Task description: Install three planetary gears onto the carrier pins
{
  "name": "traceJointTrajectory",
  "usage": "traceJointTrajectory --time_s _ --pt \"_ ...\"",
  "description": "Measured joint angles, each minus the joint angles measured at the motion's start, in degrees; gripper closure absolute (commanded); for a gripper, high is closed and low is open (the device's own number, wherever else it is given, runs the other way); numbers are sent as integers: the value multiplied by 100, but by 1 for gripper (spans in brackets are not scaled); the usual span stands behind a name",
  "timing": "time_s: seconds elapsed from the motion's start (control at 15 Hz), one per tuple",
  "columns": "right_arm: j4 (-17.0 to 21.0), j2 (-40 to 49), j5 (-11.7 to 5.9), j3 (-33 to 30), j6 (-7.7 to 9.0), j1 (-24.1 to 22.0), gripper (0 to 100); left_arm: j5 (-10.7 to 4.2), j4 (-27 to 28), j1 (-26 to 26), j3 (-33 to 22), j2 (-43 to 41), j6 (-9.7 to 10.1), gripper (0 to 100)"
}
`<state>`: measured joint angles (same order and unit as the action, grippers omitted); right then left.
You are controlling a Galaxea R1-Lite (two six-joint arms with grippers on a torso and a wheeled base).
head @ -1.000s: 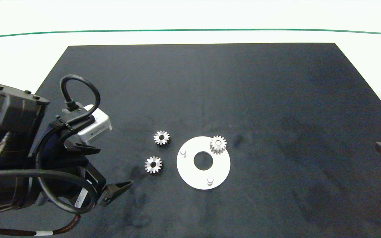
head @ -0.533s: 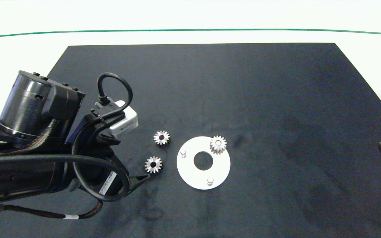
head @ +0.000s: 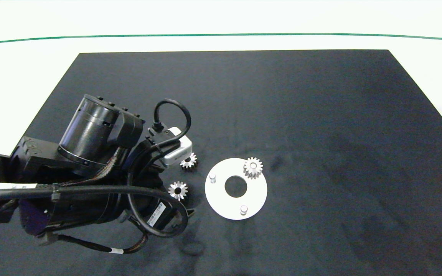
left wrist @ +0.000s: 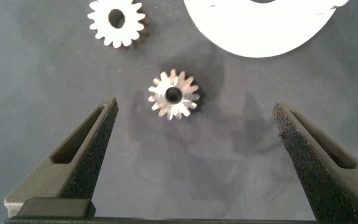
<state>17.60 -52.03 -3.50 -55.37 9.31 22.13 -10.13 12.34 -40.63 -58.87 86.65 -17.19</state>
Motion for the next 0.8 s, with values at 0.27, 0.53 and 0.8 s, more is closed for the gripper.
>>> traceJointTrajectory --time_s 0.27,0.53,0.8 --pt "4 55 0 -9 7 0 0 10 -258 -11 -119 318 5 0" --pt "4 62 6 -9 9 0 0 29 -322 37 -150 524 -56 0" --pt "2 63 6 -9 9 0 0 85 -317 179 -122 610 -63 0"
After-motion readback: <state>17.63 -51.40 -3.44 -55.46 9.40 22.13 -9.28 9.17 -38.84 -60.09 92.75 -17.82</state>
